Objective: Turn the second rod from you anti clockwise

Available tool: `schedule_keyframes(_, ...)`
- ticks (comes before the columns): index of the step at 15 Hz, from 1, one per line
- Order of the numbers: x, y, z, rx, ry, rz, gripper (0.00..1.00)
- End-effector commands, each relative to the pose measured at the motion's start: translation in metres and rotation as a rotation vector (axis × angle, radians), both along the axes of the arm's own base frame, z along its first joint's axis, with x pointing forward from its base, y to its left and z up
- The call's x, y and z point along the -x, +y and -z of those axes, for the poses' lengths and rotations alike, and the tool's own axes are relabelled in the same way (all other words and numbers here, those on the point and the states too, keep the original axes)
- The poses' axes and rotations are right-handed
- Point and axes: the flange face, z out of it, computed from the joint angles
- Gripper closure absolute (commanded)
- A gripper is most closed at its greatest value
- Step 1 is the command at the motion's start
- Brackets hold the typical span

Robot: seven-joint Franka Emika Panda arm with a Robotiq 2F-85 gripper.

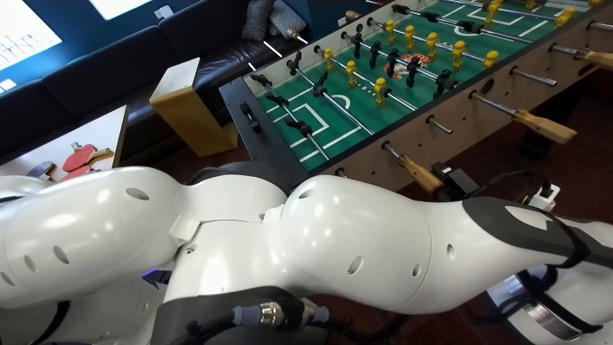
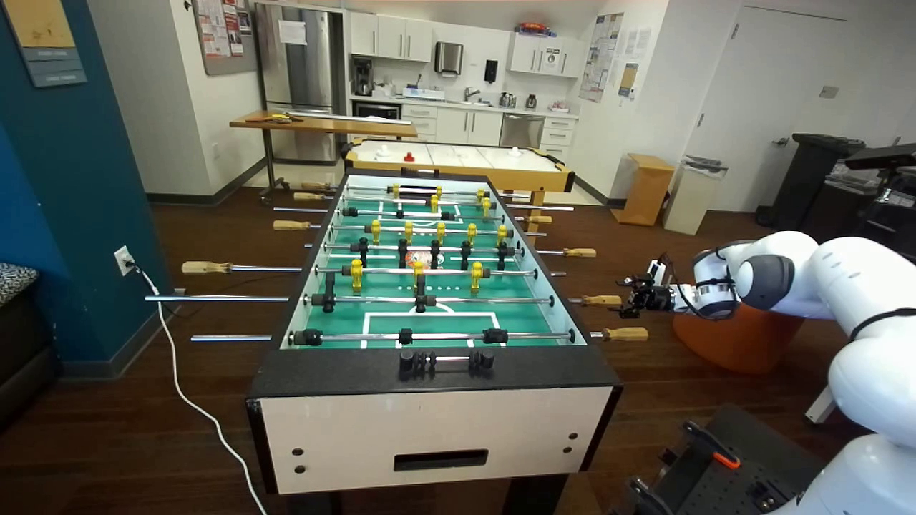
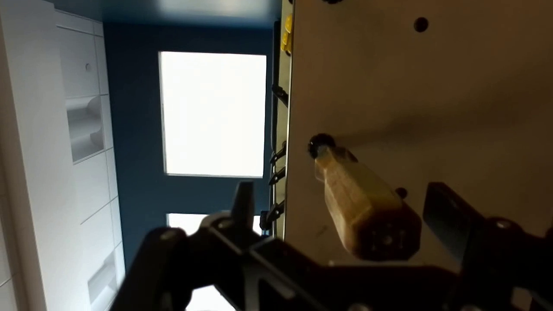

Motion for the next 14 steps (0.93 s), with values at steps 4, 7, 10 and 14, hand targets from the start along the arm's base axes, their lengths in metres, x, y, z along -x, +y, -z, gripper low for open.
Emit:
schedule_keyframes(4,0.0002,0.0064,-0.0049,-0.013,0.027,-0.099,0.00)
schedule_keyframes(7,-0.0001,0.0058,-0.0070,-0.012,0.015,-0.101,0.00)
schedule_keyframes(10,-0.0009,0.0059,-0.0082,-0.012,0.010,-0.105,0.00)
schedule_keyframes(14,-0.0015,0.0060,-0.0091,-0.012,0.001,-0.107,0.32)
